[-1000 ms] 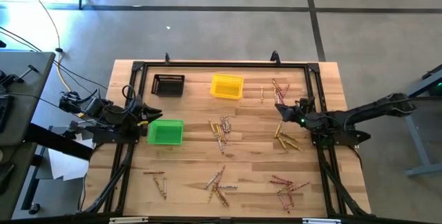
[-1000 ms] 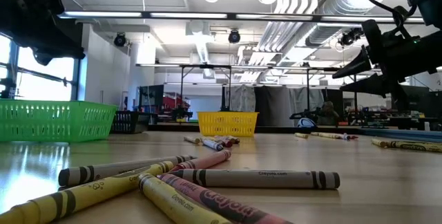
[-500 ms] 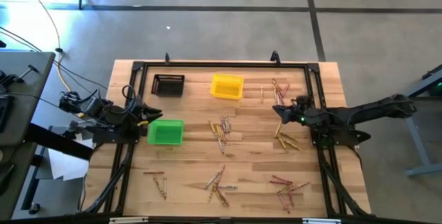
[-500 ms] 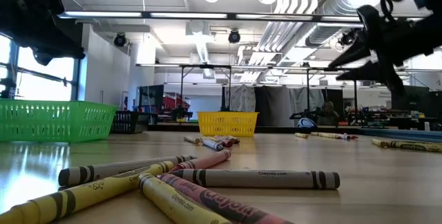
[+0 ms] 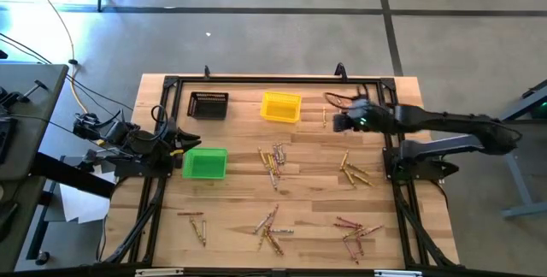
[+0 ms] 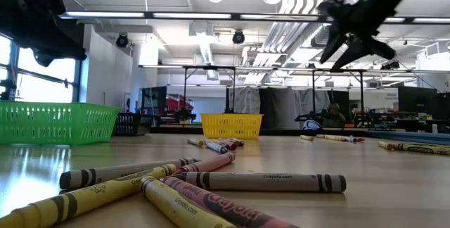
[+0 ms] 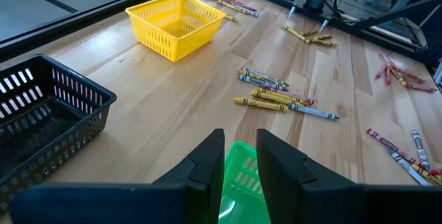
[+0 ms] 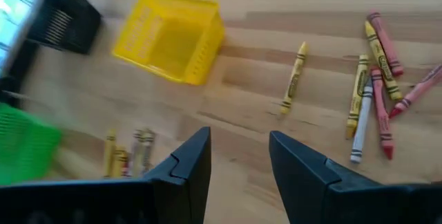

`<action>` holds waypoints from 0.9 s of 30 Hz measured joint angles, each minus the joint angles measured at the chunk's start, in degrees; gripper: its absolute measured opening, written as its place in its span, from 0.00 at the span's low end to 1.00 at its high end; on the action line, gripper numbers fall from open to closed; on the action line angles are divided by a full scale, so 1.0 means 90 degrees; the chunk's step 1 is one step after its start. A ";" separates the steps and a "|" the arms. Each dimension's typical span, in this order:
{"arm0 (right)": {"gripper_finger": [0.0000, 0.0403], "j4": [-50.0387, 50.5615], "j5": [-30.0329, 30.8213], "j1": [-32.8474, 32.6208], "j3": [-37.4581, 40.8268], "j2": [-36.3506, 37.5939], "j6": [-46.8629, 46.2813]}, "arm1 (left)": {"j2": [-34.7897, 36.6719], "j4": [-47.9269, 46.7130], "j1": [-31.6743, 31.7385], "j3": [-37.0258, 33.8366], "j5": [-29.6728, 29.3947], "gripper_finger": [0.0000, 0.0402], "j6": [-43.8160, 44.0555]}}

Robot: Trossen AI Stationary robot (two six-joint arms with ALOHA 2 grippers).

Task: Sort crayons
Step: Put the yellow crayon into the yellow bin

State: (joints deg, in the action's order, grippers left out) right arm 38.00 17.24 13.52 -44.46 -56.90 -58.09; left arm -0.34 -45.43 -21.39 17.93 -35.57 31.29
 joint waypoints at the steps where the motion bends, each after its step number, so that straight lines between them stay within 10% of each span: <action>1: 0.33 0.0114 -0.0122 0.0123 -0.0197 -0.0312 0.0033 | -0.0001 0.0001 -0.0001 0.0001 -0.0001 0.18 0.0000; 16: 0.33 0.1664 -0.1159 0.1330 -0.3006 -0.4297 0.0996 | 0.0000 0.0002 -0.0002 0.0002 0.0000 0.18 0.0000; 27: 0.33 0.2048 -0.1295 0.1752 -0.3404 -0.5578 0.1178 | -0.0001 0.0000 0.0000 0.0000 0.0000 0.18 0.0000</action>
State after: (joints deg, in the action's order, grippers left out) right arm 56.44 5.58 29.29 -75.09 -107.10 -47.49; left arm -0.35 -45.43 -21.39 17.93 -35.57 31.29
